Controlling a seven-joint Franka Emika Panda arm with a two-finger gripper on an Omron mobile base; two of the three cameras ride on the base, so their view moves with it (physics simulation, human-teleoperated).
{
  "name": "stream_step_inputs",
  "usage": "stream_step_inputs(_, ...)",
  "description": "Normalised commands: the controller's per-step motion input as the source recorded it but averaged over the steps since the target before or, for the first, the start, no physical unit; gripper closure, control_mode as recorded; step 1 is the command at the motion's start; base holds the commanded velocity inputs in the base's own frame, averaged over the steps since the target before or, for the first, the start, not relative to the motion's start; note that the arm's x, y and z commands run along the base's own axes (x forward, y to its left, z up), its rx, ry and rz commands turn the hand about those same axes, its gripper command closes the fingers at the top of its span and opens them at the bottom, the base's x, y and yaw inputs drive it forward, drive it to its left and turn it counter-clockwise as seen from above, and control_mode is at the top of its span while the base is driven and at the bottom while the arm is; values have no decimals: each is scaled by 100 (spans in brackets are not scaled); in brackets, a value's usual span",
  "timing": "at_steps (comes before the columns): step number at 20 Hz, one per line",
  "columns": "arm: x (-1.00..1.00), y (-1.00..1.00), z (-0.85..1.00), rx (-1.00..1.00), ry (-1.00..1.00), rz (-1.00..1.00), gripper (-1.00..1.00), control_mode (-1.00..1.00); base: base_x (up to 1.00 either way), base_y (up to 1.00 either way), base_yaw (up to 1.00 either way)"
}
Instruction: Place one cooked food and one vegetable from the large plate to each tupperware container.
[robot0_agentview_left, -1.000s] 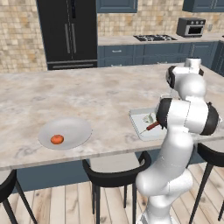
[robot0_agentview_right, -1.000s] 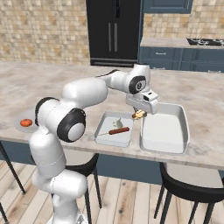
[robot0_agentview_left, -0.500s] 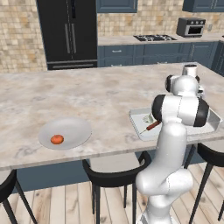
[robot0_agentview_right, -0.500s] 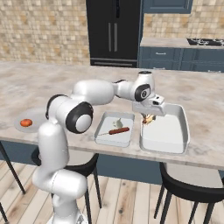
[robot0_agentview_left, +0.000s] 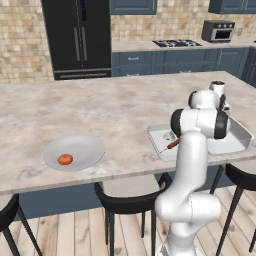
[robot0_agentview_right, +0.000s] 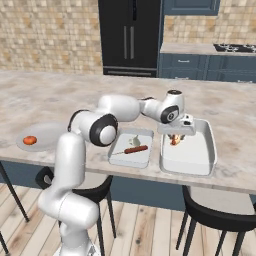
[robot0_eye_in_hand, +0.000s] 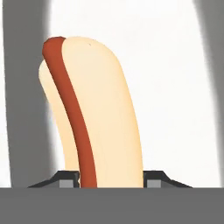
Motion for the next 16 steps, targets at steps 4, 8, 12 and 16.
stream_step_inputs(4, 33, -1, -53, 0, 0, 10, 100, -100, 0, 0, 0)
stream_step_inputs(8, 1, 0, -47, 0, 0, 2, 100, -100, 0, 0, 0)
stream_step_inputs(12, 0, 1, -14, 0, -2, 0, -100, -100, 0, 0, 0)
stream_step_inputs(16, 0, 0, 0, 0, -2, 0, -100, -100, 0, 0, 0)
